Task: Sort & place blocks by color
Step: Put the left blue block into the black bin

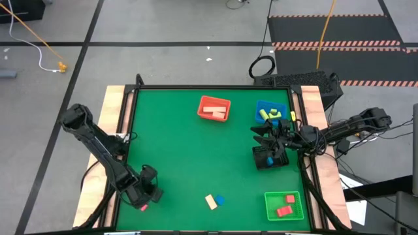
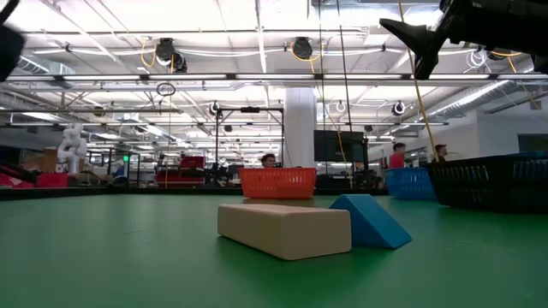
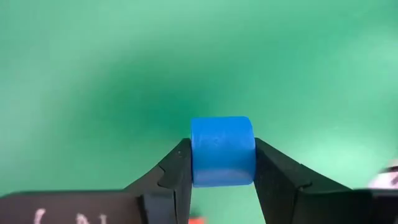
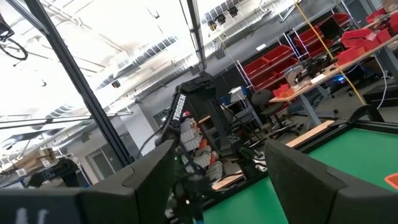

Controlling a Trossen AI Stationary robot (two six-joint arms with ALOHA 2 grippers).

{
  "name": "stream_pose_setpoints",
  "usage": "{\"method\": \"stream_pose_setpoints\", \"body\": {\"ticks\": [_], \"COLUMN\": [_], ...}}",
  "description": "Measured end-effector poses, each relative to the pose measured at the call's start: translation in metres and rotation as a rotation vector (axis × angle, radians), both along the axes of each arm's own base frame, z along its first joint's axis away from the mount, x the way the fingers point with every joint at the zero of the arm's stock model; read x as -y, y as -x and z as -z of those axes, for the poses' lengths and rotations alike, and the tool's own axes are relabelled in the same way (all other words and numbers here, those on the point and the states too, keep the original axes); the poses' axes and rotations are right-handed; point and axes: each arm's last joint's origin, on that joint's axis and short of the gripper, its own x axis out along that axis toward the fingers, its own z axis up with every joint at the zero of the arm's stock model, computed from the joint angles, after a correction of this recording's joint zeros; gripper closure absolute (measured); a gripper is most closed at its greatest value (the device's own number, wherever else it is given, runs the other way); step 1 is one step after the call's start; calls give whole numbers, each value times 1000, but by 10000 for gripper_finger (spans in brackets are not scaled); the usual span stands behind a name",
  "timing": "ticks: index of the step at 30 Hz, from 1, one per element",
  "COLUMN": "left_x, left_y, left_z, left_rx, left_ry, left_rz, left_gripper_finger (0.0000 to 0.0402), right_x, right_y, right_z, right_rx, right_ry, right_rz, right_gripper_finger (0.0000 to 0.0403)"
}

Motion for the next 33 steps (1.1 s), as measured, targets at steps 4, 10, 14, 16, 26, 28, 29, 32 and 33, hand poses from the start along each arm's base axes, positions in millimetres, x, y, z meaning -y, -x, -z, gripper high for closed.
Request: {"method": "stream_pose_setpoints", "body": {"ticks": [4,10,14,16,26,28,29,32,33], "left_x": [-9,-27,-43,-49,-57,-55,-54,-52,-52], "left_y": [-23,-68,-98,-108,-120,-121,-122,-124,-125], "left_z": [-24,-54,-77,-90,-117,-116,-114,-111,-111], "left_rx": [215,555,786,902,1142,1154,1151,1156,1160], "left_ry": [-101,-352,-456,-498,-571,-552,-548,-533,-531], "left_rz": [10,58,72,79,93,115,125,143,142], "left_gripper_finger": [272,272,272,272,272,272,272,269,269], "right_x": [0,-1,-5,-9,-47,-59,-65,-80,-83], "right_y": [0,-5,-21,-33,-91,-103,-108,-124,-127], "right_z": [0,-2,-7,-11,-30,-32,-33,-32,-31], "right_rx": [-5,-30,-68,-89,-118,-122,-124,-126,-130], "right_ry": [46,162,275,355,823,949,1008,1173,1216], "right_rz": [17,59,81,92,121,124,127,133,134], "right_gripper_finger": [165,165,165,165,165,165,165,165,165]}}
